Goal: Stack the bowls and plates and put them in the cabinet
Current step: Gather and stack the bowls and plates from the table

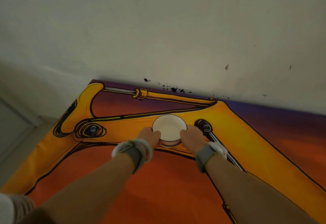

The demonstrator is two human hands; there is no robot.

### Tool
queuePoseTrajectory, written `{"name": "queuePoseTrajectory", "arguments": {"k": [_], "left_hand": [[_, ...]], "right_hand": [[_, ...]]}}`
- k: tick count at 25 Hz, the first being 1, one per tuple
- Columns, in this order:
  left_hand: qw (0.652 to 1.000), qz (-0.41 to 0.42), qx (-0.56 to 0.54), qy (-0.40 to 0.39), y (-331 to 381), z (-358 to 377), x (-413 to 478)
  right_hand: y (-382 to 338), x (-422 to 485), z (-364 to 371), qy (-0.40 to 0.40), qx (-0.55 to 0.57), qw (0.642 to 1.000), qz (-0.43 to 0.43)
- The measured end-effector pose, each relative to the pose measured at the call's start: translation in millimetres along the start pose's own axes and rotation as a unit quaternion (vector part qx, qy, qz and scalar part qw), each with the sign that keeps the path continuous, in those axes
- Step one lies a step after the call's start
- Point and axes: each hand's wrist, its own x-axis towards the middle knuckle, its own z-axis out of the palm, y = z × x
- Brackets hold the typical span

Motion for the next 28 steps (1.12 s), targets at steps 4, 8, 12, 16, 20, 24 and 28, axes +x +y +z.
{"name": "queuePoseTrajectory", "arguments": {"k": [4,8,12,16,20,24,28], "left_hand": [[1.0,0.019,0.013,0.012,-3.7,1.4,2.8],[1.0,0.023,0.01,0.001,-8.4,-1.7,-7.6],[0.999,0.033,0.018,0.007,-15.6,-15.0,-55.2],[0.998,0.06,0.013,-0.007,-24.6,-31.9,-136.1],[0.995,0.092,0.028,-0.027,-44.4,-49.4,-231.8],[0.993,0.103,0.033,-0.04,-77.9,-57.9,-314.2],[0.996,0.07,0.017,-0.054,-107.0,-50.4,-337.7]], "right_hand": [[7.0,-3.2,1.5,-0.042,-0.005,0.999,0.005],[7.8,-20.2,-1.8,-0.082,0.069,0.994,0.023],[3.3,-75.0,-9.5,-0.078,0.07,0.995,0.006],[-1.2,-166.2,-22.5,-0.082,0.111,0.99,-0.005],[-8.5,-275.8,-38.6,-0.069,0.134,0.989,0.008],[3.0,-356.8,-32.1,-0.064,0.104,0.992,0.006],[17.5,-384.9,-16.6,-0.085,0.105,0.991,0.017]]}}
